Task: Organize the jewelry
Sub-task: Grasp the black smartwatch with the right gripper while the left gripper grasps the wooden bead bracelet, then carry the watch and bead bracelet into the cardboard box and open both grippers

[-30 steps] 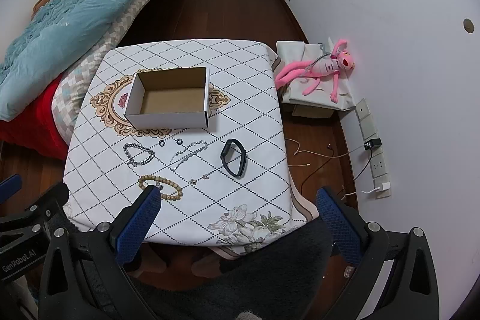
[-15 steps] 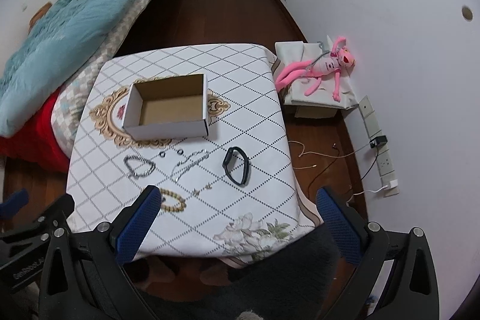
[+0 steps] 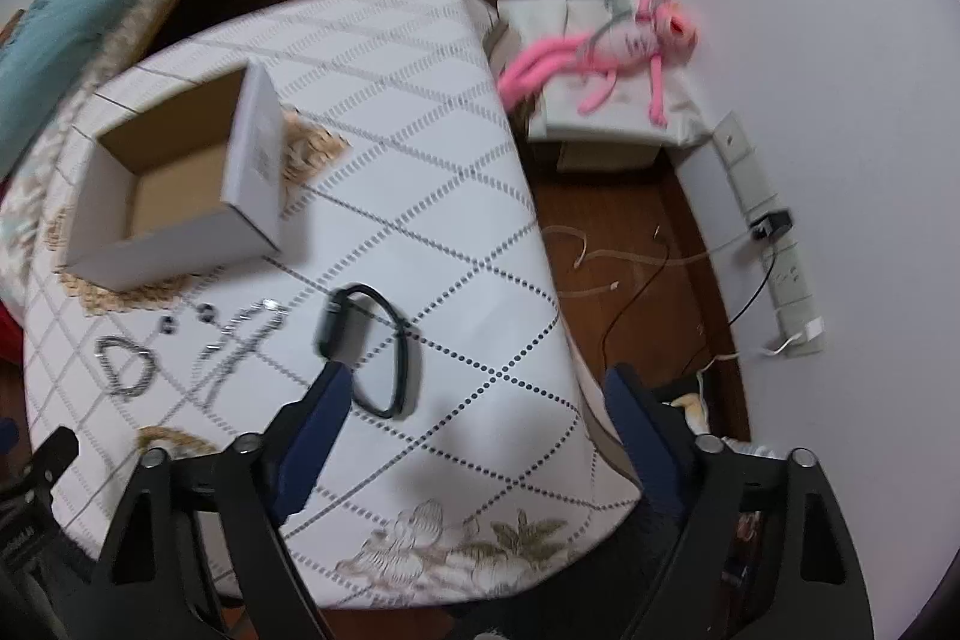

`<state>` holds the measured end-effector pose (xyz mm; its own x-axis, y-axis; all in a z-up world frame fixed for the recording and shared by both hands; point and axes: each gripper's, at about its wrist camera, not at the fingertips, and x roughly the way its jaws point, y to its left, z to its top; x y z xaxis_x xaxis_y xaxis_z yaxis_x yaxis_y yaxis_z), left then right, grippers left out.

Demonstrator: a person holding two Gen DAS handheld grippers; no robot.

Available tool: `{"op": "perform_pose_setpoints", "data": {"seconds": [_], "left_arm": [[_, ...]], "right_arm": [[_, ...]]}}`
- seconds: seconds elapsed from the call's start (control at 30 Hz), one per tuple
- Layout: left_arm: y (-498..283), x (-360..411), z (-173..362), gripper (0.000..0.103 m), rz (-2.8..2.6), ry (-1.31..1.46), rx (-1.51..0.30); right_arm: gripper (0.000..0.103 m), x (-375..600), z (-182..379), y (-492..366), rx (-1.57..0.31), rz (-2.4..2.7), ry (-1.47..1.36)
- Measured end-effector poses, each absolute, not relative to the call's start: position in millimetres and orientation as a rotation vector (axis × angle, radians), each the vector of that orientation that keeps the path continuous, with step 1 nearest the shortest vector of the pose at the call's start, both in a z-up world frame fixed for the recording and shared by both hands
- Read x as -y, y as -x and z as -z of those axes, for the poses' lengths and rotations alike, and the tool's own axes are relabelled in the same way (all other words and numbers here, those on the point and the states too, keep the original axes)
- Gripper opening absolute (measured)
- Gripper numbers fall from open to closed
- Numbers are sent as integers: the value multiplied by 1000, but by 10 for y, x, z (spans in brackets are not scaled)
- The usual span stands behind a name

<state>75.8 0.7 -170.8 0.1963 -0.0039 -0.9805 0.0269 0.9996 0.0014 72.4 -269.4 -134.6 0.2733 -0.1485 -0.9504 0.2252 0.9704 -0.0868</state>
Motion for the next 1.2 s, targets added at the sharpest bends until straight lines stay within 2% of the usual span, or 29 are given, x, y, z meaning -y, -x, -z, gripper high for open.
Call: {"op": "perform_pose_setpoints", "data": {"seconds": [0.07, 0.23, 0.3, 0.33, 0.4, 0.43, 0.47, 0.5, 0.53, 0.57, 0.6, 0.77, 1.2], "left_arm": [[-760, 13, 1878, 83, 39, -15, -1411], [-701, 91, 2126, 83, 63, -21, -1459], [-680, 103, 2159, 72, 67, -11, -1462], [-674, 105, 2158, 71, 69, -2, -1457], [-663, 109, 2146, 60, 69, 2, -1443], [-659, 119, 2135, 56, 63, -11, -1433], [-648, 135, 2121, 45, 61, -30, -1420], [-635, 152, 2095, 28, 67, -45, -1404], [-622, 173, 2070, 18, 75, -52, -1396], [-609, 190, 2058, 7, 85, -55, -1395], [-598, 197, 2051, 7, 87, -60, -1394], [-576, 215, 1971, 7, 91, -62, -1366], [-623, 189, 1343, 7, 156, 3, -1249]], "right_arm": [[80, 2753, 1553, -777, -1292, 254, -91], [71, 2817, 1961, -870, -1339, 230, -142], [67, 2833, 2000, -876, -1303, 199, -179], [64, 2823, 2041, -895, -1310, 190, -175], [51, 2814, 2101, -904, -1319, 167, -189], [48, 2796, 2143, -913, -1329, 155, -189], [45, 2770, 2184, -916, -1335, 141, -189], [34, 2735, 2172, -914, -1319, 139, -171], [28, 2695, 2159, -913, -1312, 125, -168], [15, 2662, 2151, -901, -1307, 114, -171], [7, 2635, 2146, -882, -1306, 104, -179], [6, 2514, 2130, -781, -1308, 90, -200], [5, 2380, 1903, -503, -1278, 0, -331]]}}
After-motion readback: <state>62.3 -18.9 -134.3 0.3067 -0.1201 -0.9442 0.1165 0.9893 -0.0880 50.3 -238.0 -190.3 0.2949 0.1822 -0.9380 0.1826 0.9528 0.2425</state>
